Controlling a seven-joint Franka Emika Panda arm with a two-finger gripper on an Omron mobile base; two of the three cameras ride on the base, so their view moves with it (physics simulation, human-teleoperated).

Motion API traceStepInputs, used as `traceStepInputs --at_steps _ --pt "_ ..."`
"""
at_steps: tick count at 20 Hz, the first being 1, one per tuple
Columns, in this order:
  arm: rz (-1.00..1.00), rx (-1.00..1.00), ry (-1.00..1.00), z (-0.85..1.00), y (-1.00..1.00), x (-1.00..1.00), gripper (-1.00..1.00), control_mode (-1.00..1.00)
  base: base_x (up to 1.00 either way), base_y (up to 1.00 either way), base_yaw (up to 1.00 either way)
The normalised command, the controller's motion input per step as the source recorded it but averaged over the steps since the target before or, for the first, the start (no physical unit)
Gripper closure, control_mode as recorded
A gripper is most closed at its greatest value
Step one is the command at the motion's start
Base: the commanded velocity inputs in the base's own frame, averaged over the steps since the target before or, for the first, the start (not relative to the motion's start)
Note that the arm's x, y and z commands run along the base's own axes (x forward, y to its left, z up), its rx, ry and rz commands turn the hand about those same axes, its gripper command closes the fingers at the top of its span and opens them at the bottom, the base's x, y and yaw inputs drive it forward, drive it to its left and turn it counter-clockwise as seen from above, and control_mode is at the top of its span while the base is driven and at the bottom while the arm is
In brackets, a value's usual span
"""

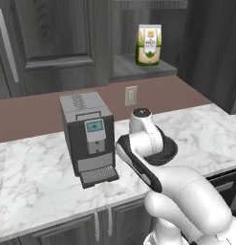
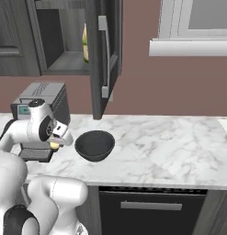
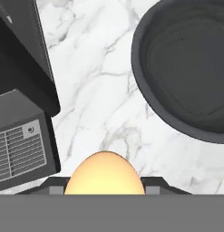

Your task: Pick the egg and butter from the fridge and place them by the bowl for mixing.

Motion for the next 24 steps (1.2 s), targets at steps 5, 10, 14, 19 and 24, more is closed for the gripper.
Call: traceStepInputs --at_steps 5,10,14,19,24 --pt "-0.09 0.0 0.12 -0.49 0.03 0.0 1.0 -1.0 0.0 0.0 0.0" --pt "-0.08 0.01 0.03 -0.44 0.0 0.16 1.0 -1.0 0.0 0.0 0.0" --pt "-0.07 0.03 0.0 -0.42 0.0 0.14 1.0 -1.0 0.0 0.0 0.0" --pt "-0.09 0.05 0.0 -0.41 0.0 0.16 1.0 -1.0 0.0 0.0 0.0" --pt "-0.08 0.03 0.0 -0.29 0.0 0.07 1.0 -1.0 0.0 0.0 0.0"
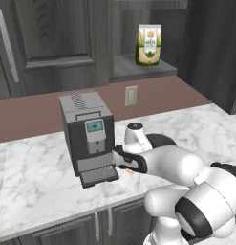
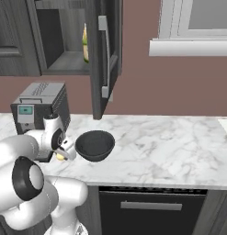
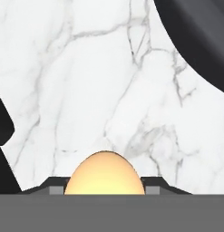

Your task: Pick the egg and butter from the fridge and place them by the bowl for mixing.

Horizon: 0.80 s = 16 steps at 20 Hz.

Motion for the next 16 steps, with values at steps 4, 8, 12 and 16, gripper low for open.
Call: traceStepInputs --at_steps 4,8,12,16 --pt "-0.09 0.0 0.0 -0.18 0.0 0.07 1.0 -1.0 0.0 0.0 0.0" --pt "-0.1 0.0 0.0 -0.19 0.0 0.1 1.0 -1.0 0.0 0.0 0.0" --pt "-0.05 0.0 0.0 -0.19 -0.01 0.13 1.0 -1.0 0.0 0.0 0.0" --pt "-0.02 0.0 0.0 -0.18 -0.02 0.13 1.0 -1.0 0.0 0.0 0.0"
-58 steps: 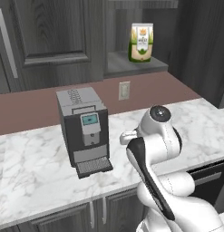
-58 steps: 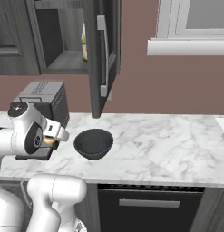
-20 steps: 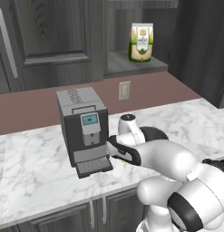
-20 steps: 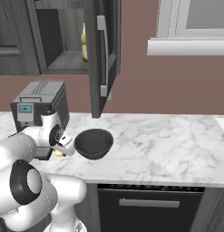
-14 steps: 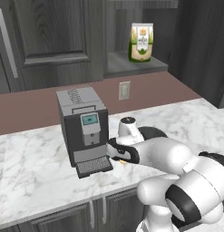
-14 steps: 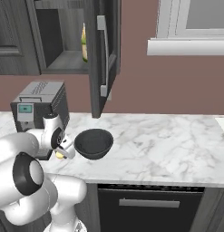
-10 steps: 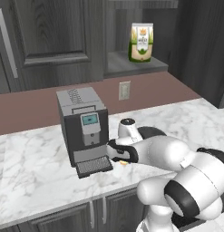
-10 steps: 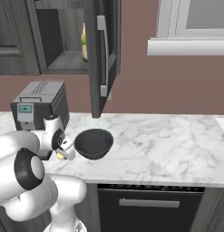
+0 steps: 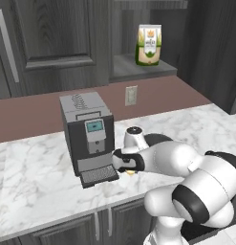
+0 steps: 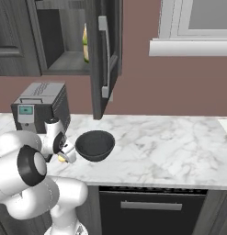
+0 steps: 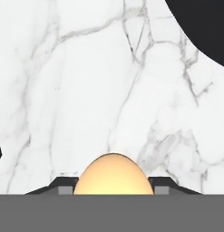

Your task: Pick the egg and butter from the fridge and place them by the bowl for mixing.

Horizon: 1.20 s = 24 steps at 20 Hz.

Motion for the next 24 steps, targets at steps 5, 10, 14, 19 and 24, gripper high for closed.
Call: traceStepInputs --at_steps 5,10,14,19,24 --pt "-0.02 0.0 0.0 -0.18 -0.11 0.14 1.0 -1.0 0.0 0.0 0.0" --pt "-0.03 0.0 0.0 -0.19 -0.14 0.16 1.0 -1.0 0.0 0.0 0.0" --pt "-0.04 0.02 0.0 -0.23 -0.08 0.05 1.0 -1.0 0.0 0.0 0.0" --pt "-0.04 0.01 0.0 -0.21 -0.09 0.11 -1.0 -1.0 0.0 0.0 0.0" --pt "-0.01 0.02 0.0 -0.08 -0.12 0.06 -1.0 -1.0 0.0 0.0 0.0"
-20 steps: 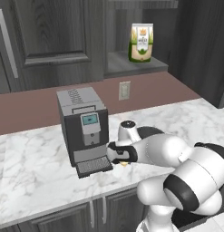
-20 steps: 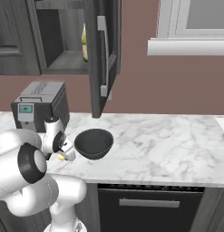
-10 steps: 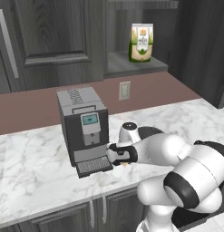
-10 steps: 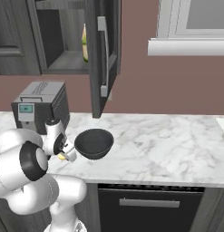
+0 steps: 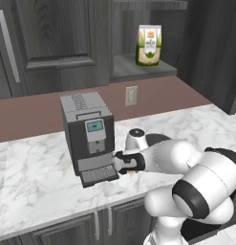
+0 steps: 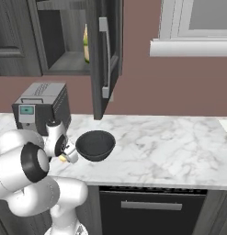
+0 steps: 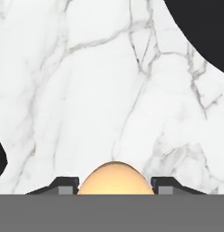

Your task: Pick the egg and butter from the fridge and place them by the bowl for mixing.

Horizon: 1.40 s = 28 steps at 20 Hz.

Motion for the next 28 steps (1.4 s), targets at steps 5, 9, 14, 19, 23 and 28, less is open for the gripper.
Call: traceStepInputs --at_steps 5,9,14,19,23,28 --pt "-0.01 0.03 0.0 0.05 -0.17 0.0 -1.0 -1.0 0.0 0.0 0.0" --pt "-0.01 0.05 0.02 0.14 -0.13 -0.05 -1.0 -1.0 0.0 0.0 0.0" --pt "0.0 0.03 0.01 0.22 -0.06 -0.04 -1.0 -1.0 0.0 0.0 0.0" --pt "0.0 0.01 0.0 0.32 0.0 -0.22 -1.0 -1.0 0.0 0.0 0.0" --pt "0.0 0.0 0.0 0.29 0.0 -0.33 -1.0 -1.0 0.0 0.0 0.0" --pt "0.0 0.0 0.0 0.33 -0.07 -0.38 -1.0 -1.0 0.0 0.0 0.0"
